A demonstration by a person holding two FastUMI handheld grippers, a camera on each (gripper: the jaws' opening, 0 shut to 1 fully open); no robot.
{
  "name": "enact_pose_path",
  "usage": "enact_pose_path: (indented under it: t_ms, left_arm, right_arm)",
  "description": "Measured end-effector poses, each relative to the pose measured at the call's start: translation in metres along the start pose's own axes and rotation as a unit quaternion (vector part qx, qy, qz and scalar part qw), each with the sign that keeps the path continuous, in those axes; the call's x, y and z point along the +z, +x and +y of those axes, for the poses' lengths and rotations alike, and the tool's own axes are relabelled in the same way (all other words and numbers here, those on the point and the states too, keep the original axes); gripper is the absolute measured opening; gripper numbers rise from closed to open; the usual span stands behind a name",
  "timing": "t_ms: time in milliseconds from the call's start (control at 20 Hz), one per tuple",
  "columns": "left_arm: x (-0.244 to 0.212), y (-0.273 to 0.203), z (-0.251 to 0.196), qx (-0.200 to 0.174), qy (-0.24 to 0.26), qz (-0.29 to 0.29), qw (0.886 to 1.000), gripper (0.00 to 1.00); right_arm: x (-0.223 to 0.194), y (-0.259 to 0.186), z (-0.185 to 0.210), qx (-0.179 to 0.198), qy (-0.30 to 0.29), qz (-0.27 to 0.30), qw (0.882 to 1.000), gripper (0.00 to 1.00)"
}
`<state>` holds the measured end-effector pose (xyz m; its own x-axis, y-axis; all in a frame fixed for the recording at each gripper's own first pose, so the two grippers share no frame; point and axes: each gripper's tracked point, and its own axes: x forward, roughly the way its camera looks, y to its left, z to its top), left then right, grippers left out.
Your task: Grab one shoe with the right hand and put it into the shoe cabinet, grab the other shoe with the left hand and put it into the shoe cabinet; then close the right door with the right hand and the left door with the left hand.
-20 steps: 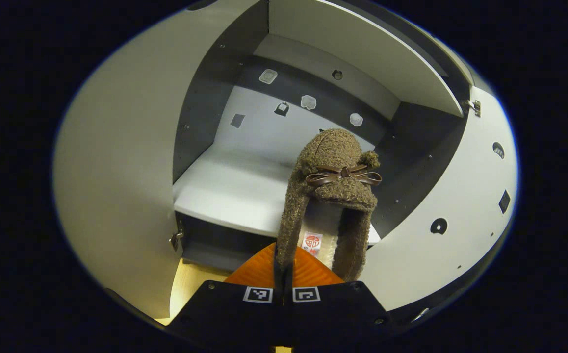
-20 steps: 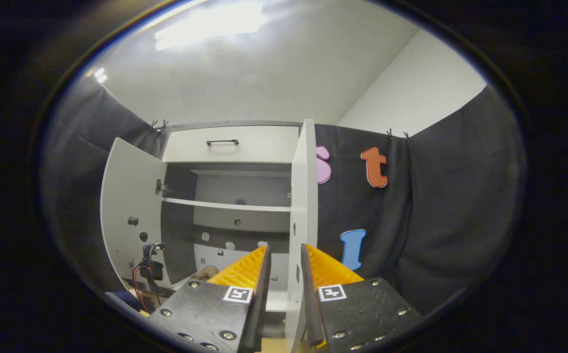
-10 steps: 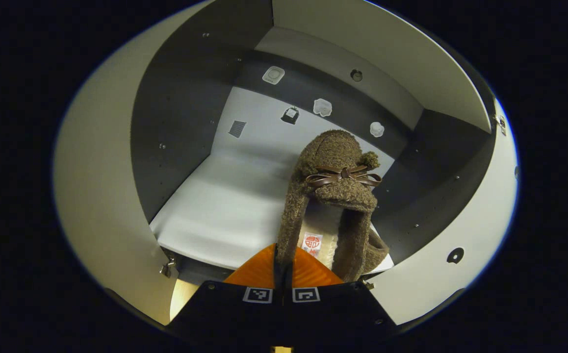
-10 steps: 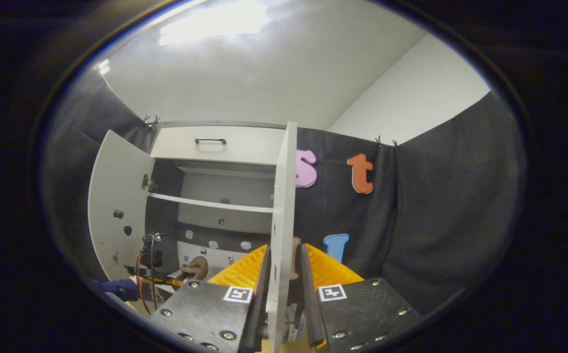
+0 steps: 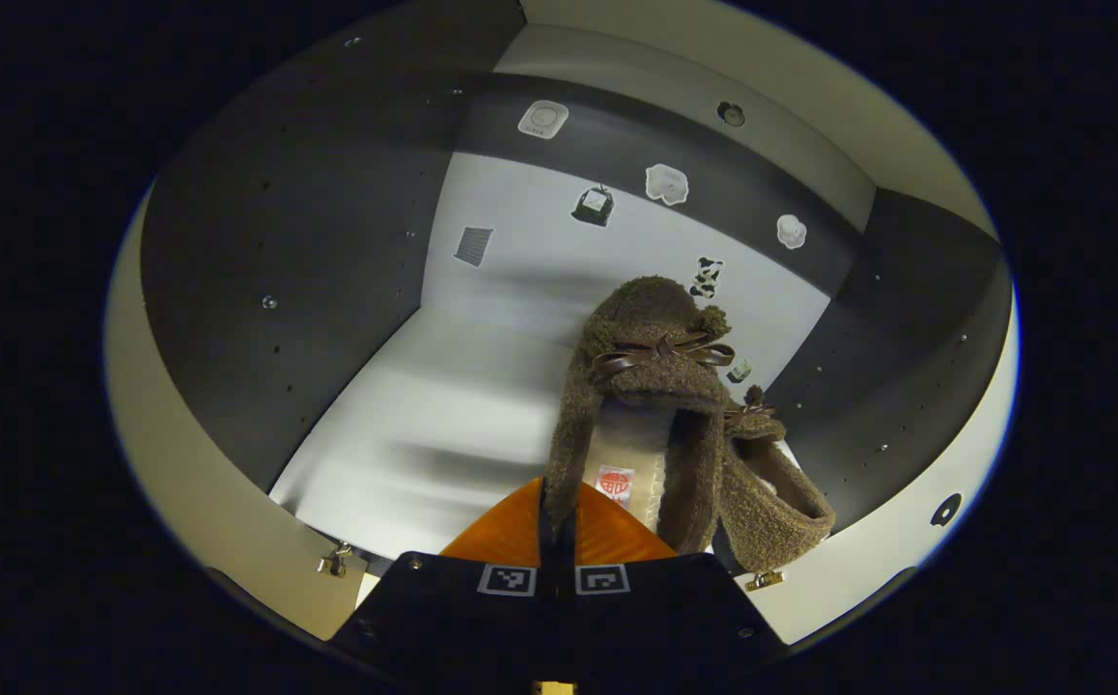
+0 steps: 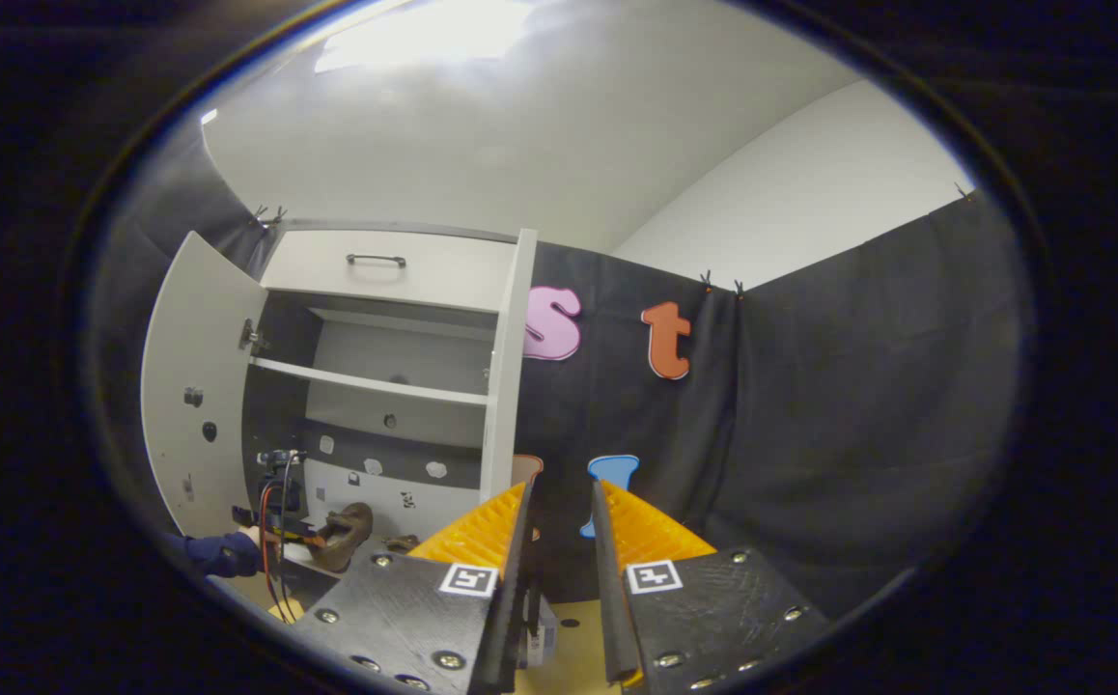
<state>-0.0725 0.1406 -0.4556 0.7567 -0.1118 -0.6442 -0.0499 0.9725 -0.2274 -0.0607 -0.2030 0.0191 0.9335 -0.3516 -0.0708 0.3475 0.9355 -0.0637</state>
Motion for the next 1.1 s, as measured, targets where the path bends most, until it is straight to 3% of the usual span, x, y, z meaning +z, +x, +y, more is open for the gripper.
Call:
enact_pose_path:
  t_ms: [200,350,400,550,700,850,900,1100]
  left_arm:
    - [-0.001,0.007,-0.001,0.027,0.021,-0.004,0.999,0.02]
    - [0.000,0.008,-0.007,0.023,0.028,-0.007,0.999,0.06]
    - [-0.001,0.010,-0.008,0.026,0.036,-0.004,0.999,0.12]
    - [0.002,0.011,-0.010,0.035,0.048,-0.004,0.998,0.12]
    - [0.008,0.009,-0.016,0.023,0.045,-0.013,0.999,0.25]
    - [0.009,0.002,-0.018,0.017,0.052,-0.011,0.998,0.31]
    - [0.012,-0.003,-0.019,0.018,0.058,-0.018,0.998,0.36]
    - [0.045,-0.039,-0.028,0.013,0.076,-0.078,0.994,0.36]
  right_arm:
    - [-0.007,-0.003,-0.006,-0.007,0.007,0.007,1.000,0.34]
    - [-0.012,-0.006,-0.014,-0.015,0.008,0.013,1.000,0.34]
    - [-0.012,-0.007,-0.016,-0.018,0.008,0.015,1.000,0.34]
    - [-0.018,-0.011,-0.024,-0.024,0.012,0.023,0.999,0.34]
    - [-0.025,-0.013,-0.030,-0.024,0.023,0.031,0.999,0.34]
    - [-0.030,-0.015,-0.033,-0.020,0.037,0.039,0.998,0.34]
    - [-0.032,-0.015,-0.033,-0.017,0.041,0.040,0.998,0.34]
    - [-0.039,-0.012,-0.034,-0.006,0.047,0.051,0.998,0.34]
